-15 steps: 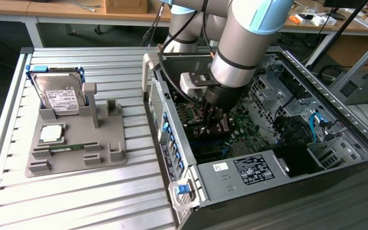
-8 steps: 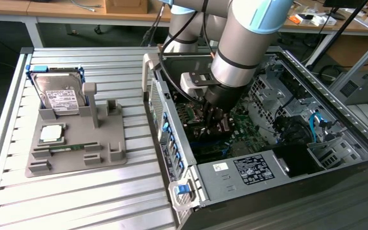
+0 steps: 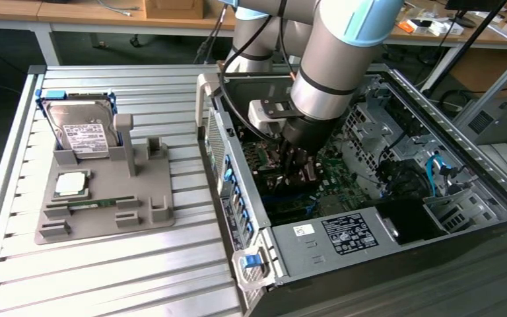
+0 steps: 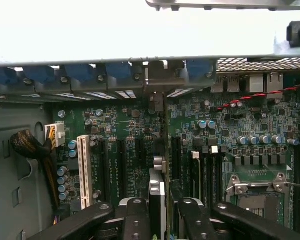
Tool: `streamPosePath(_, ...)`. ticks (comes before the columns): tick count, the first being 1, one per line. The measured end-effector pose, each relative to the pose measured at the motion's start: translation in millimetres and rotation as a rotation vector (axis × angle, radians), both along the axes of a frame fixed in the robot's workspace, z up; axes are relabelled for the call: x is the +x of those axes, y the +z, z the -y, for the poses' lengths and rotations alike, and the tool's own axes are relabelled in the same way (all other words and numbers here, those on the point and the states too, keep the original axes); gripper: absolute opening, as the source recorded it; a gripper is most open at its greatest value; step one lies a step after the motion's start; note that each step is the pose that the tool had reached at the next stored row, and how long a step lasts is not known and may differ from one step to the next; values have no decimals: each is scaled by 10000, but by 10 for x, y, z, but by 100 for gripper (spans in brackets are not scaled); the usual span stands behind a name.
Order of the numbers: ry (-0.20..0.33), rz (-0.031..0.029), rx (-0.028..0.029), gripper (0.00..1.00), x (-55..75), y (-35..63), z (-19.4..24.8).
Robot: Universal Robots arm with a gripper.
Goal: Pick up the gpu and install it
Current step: 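Insert the gpu into the slot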
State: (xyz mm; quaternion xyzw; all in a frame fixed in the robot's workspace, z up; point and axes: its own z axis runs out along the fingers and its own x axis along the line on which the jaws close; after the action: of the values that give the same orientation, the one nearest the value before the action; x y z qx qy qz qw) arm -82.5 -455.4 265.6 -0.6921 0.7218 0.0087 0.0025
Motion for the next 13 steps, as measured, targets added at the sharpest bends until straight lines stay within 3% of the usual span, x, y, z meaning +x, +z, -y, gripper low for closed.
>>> streamPosePath(13, 0, -20, -3, 27, 2, -33, -2)
